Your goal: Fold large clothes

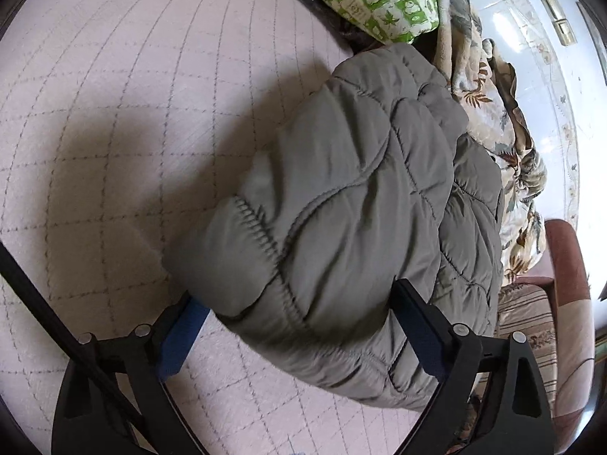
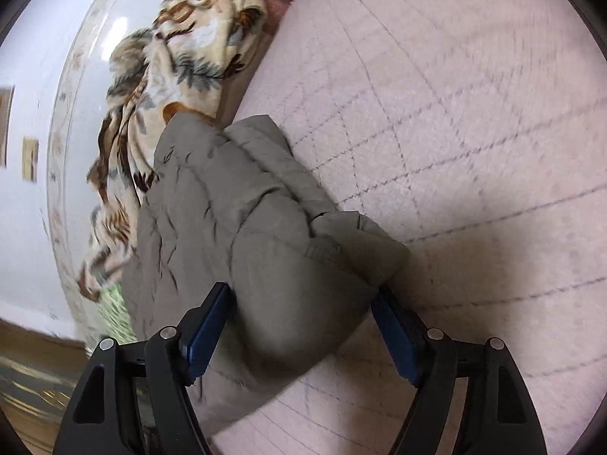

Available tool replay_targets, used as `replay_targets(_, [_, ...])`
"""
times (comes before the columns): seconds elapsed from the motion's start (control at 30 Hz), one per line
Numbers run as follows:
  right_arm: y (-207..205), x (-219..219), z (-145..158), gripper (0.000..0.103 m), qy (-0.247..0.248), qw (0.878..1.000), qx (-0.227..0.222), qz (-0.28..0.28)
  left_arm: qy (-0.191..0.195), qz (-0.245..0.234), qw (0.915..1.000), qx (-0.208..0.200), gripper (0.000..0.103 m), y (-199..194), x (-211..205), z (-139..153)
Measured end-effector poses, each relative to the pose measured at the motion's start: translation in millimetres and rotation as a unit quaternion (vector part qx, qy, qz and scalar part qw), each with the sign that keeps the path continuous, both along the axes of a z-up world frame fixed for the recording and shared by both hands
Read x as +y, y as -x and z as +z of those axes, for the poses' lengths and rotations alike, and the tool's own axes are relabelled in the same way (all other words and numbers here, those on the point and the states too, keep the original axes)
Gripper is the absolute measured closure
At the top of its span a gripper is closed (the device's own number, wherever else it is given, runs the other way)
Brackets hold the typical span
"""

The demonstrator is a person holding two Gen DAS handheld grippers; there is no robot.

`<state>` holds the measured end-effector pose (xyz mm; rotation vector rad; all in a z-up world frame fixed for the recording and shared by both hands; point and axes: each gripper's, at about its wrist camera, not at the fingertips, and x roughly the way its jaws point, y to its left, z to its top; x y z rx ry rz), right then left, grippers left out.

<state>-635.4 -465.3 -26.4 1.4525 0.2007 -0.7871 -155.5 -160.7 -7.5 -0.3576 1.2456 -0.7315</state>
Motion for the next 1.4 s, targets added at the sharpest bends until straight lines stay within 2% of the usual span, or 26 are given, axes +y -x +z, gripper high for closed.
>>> replay_targets(0.07, [-4.9, -4.5, 2.5, 0.023, 0.013, 1.0, 0.005, -0.002, -0.006, 0.0, 0.9999, -0.013, 0.012, 0.8, -3.4, 1.3])
replay_targets(0.1, [-7.2, -5.8, 4.3, 0.028, 0.02, 1.0, 0.01, -0.002, -0.011, 0.0, 0.9997, -0.024, 0.018, 1.6, -5.0, 2.7])
replay_targets(0.13, [-9.6, -6.2, 6.2, 0.038, 0.03, 0.999, 0.018, -0.002, -0.015, -0.001, 0.9992, -0.036, 0.022, 2.5, -6.9, 5.1])
replay_targets(0.2, [-20.4, -9.0, 16.9, 0.048, 0.065, 0.995, 0.072, 0.019, -0.038, -0.012, 0.9958, -0.082, 0.034, 9.5, -13.9, 15.1])
replay_targets(0.27, [-34.0, -3.9, 35.5, 0.055, 0.117, 0.981, 0.147, 0.045, -0.088, -0.029, 0.9818, -0.166, 0.041, 26.2, -28.7, 31.5])
replay_targets(0.3, [-47.9, 4.1, 50.6, 0.06, 0.165, 0.961, 0.213, 0.066, -0.106, -0.034, 0.9748, -0.193, 0.043, 32.3, -33.6, 35.9])
replay_targets(0.37, [-69.0, 21.7, 66.6, 0.064, 0.238, 0.918, 0.304, 0.091, -0.155, -0.048, 0.9495, -0.269, 0.046, 51.4, -48.1, 45.3])
replay_targets(0.4, [-76.0, 28.5, 70.1, 0.065, 0.261, 0.901, 0.333, 0.097, -0.169, -0.05, 0.9396, -0.294, 0.046, 57.7, -51.2, 47.6])
replay_targets(0.47, [-87.5, 39.8, 73.9, 0.067, 0.297, 0.869, 0.38, 0.104, -0.186, -0.056, 0.9249, -0.327, 0.048, 65.6, -55.5, 51.1])
replay_targets(0.53, [-94.0, 45.7, 74.3, 0.068, 0.32, 0.847, 0.411, 0.111, -0.196, -0.06, 0.9143, -0.35, 0.049, 71.5, -55.8, 53.1])
replay_targets(0.6, [-96.9, 48.4, 75.9, 0.068, 0.334, 0.834, 0.425, 0.113, -0.205, -0.063, 0.9036, -0.371, 0.049, 76.6, -57.0, 55.3])
replay_targets(0.67, [-99.0, 52.0, 81.1, 0.068, 0.352, 0.819, 0.438, 0.115, -0.208, -0.063, 0.8979, -0.383, 0.05, 79.6, -57.7, 59.4])
replay_targets(0.8, [-99.1, 61.3, 95.6, 0.069, 0.379, 0.804, 0.444, 0.114, -0.199, -0.06, 0.8965, -0.391, 0.051, 82.9, -52.6, 71.8])
replay_targets(0.87, [-102.1, 72.3, 102.5, 0.07, 0.401, 0.787, 0.455, 0.115, -0.196, -0.06, 0.897, -0.392, 0.051, 87.7, -47.5, 76.8])
replay_targets(1.13, [-83.3, 120.7, 136.7, 0.07, 0.448, 0.77, 0.44, 0.117, -0.18, -0.058, 0.8862, -0.423, 0.052, 122.3, -3.7, 107.3])
replay_targets(1.27, [-62.9, 142.3, 146.9, 0.07, 0.446, 0.788, 0.406, 0.122, -0.176, -0.05, 0.8883, -0.421, 0.052, 139.3, 27.7, 111.5])
replay_targets(1.4, [-45.2, 167.1, 130.9, 0.07, 0.435, 0.79, 0.409, 0.141, -0.191, -0.061, 0.893, -0.403, 0.052, 156.9, 51.6, 93.4])
